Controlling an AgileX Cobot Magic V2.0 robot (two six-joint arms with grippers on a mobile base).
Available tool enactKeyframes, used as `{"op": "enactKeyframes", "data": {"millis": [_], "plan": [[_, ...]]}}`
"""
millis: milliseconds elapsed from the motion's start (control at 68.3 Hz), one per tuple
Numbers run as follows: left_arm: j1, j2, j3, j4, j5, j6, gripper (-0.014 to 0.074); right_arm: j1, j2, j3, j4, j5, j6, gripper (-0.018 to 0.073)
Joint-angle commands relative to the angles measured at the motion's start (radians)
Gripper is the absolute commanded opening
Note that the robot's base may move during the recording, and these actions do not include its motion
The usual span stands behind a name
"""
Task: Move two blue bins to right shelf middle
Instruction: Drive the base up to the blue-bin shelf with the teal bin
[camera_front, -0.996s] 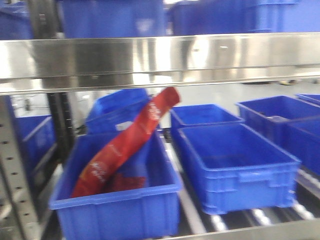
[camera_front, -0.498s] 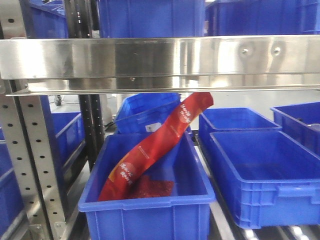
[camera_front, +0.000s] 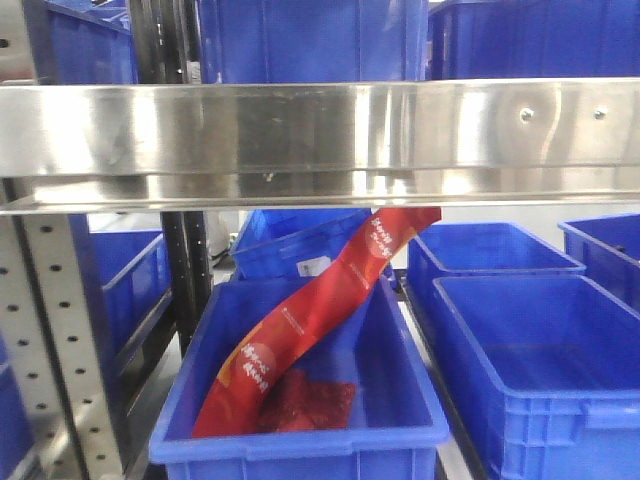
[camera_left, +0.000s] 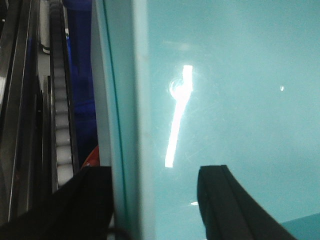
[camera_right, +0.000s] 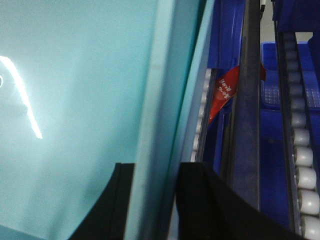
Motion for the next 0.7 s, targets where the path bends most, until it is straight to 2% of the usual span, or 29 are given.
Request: {"op": "enactKeyframes", "data": {"millis": [0,688], "plan": [[0.000,-0.030,-0.017,-0.007,-0.046,0.044,-0.0111,-0.014,-0.009,-0.015,-0.055,-0.083,-0.002,-0.0155],[0.000,-0.030,-0.017,-0.007,-0.046,0.044,-0.0111,-0.014,-0.009,-0.015,-0.055,-0.083,-0.002,-0.0155]]}}
